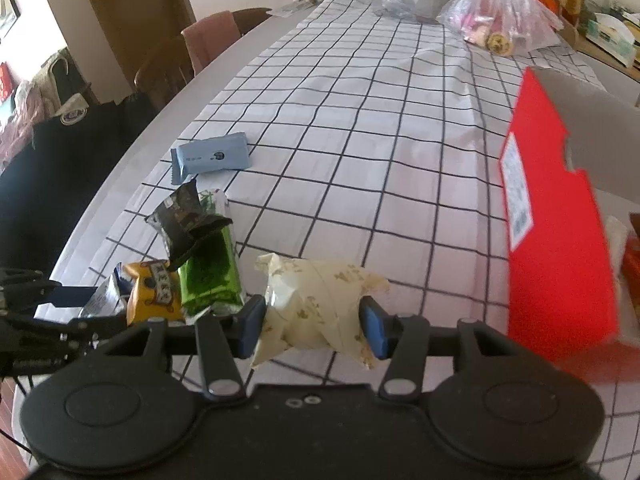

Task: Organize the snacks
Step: 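Grasp the white-and-blue wrapped packet with the left gripper while the right gripper grasps the cream patterned bag, then carry the white packet with the left gripper while the right gripper carries the cream bag into the box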

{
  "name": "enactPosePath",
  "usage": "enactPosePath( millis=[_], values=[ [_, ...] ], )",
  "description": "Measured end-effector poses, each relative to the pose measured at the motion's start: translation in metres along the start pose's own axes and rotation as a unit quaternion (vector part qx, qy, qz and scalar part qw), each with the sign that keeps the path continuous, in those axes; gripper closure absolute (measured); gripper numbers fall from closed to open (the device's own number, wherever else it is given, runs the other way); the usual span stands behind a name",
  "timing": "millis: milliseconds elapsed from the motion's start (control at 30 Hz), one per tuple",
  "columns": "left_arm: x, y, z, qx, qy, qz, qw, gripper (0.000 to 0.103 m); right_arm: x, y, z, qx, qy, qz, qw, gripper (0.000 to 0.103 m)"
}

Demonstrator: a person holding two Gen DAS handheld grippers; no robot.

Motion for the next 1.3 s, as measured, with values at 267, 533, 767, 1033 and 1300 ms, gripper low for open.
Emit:
enactPosePath(
  millis=[267, 533, 767, 1033, 1300],
  values=[
    [0.008, 0.011, -0.007, -0.005, 0.032, -0.01, 0.9994, 0.056, 0.011, 0.032, -0.014, 0.007, -0.004, -0.015, 1.0, 0.053],
    [0.006, 0.027, -0.026, 0.003, 0.052, -0.032, 0.9981, 0.056, 0.019, 0.063, -0.031, 0.004, -0.013, -0.035, 0.999, 0.053],
    [0.002, 0.048, -0.045, 0.021, 0.071, -0.053, 0.9959, 0.056, 0.019, 0.089, -0.051, 0.004, -0.021, -0.052, 0.998, 0.053],
    [-0.012, 0.049, -0.079, 0.027, 0.064, -0.052, 0.9962, 0.056, 0.018, 0.106, -0.075, 0.001, -0.028, -0.065, 0.998, 0.053],
    [0.015, 0.009, -0.095, 0.016, 0.062, 0.022, 0.9977, 0.057, 0.031, 0.105, -0.093, -0.003, -0.035, -0.05, 0.998, 0.053]
  ],
)
Point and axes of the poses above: each gripper's, at about its wrist camera, not at the fingertips, and y roughly against the way its jaws point, z to its left, x to its underside, the point moved 5 cm from there along -y, roughly the way its jaws point, and after that the axes turned 6 degrees about x, right-handed, at the moved point
